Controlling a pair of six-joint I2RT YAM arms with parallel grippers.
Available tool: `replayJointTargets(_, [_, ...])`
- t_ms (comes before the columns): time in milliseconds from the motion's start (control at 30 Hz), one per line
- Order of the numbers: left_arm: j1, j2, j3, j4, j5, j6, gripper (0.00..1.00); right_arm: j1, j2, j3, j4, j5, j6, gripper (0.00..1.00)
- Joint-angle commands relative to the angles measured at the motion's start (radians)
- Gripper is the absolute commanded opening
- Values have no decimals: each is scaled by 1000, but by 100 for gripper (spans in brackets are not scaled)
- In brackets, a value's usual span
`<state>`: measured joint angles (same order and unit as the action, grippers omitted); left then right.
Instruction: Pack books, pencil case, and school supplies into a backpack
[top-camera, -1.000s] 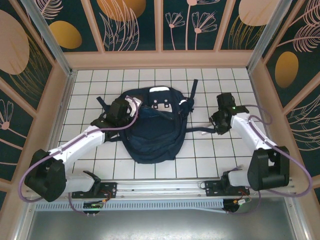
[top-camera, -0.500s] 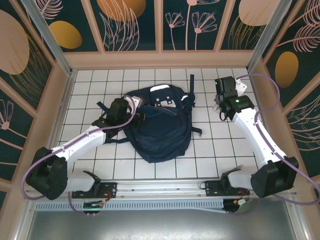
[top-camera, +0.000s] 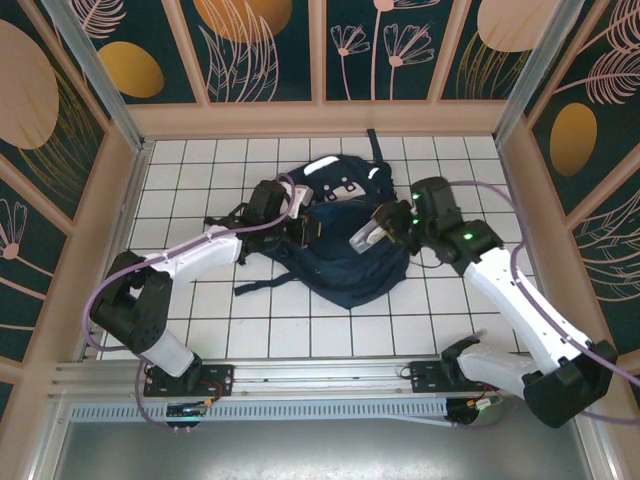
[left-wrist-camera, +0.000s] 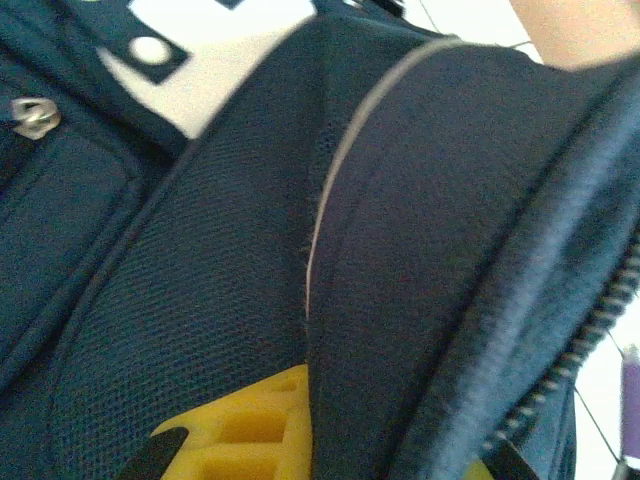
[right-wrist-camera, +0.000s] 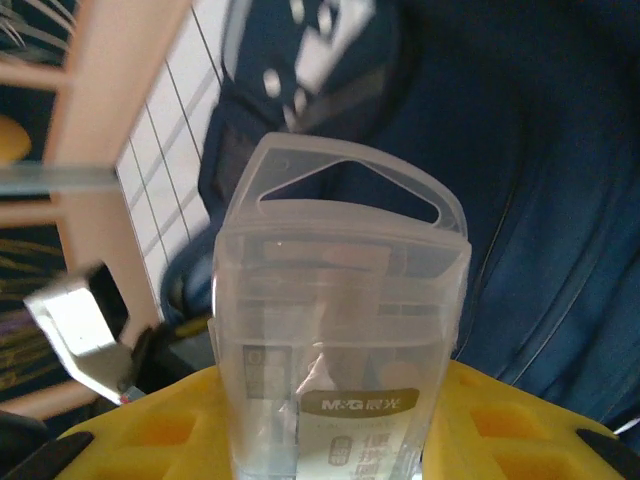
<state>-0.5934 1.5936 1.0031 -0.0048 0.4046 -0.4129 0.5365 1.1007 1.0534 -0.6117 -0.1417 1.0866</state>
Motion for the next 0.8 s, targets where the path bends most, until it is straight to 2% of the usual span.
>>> replayJointTargets(0, [-6, -75, 24, 43, 60, -2, 0, 47, 10, -36, 83, 17, 171, 38])
replayJointTargets(133, [-9, -134, 6, 106, 87, 56, 0, 30, 110, -47, 194, 11, 135, 37])
replayJointTargets(267, [-15, -157, -13, 161, 125, 99, 0, 28, 272, -18, 294, -121, 190, 39])
replayJointTargets(333, [-16, -153, -8, 168, 177, 127, 0, 24, 330, -10, 341, -149, 229, 57])
replayJointTargets(400, [-17, -154, -22, 194, 183, 130, 0, 16, 363, 38, 284, -99, 207, 85])
replayJointTargets(467, [-18, -158, -25, 201, 161, 142, 0, 17, 355, 74, 192, -22, 180, 90])
replayJointTargets(533, [-18, -160, -25, 182, 144, 155, 0, -24, 306, 52, 144, 27, 171, 90])
replayJointTargets(600, [-18, -164, -24, 173, 133, 167, 0, -41, 233, -18, 138, 23, 164, 88])
replayJointTargets(633, [-19, -162, -24, 175, 138, 174, 0, -44, 205, -49, 131, 13, 165, 80])
replayJointTargets(667, [-18, -160, -44, 178, 146, 182, 0, -47, 172, -87, 131, 0, 168, 63])
replayJointTargets(700, [-18, -157, -54, 177, 155, 191, 0, -44, 139, -125, 148, -26, 181, 51])
replayJointTargets(767, [-18, -152, -55, 162, 150, 198, 0, -33, 95, -200, 213, -89, 229, 41])
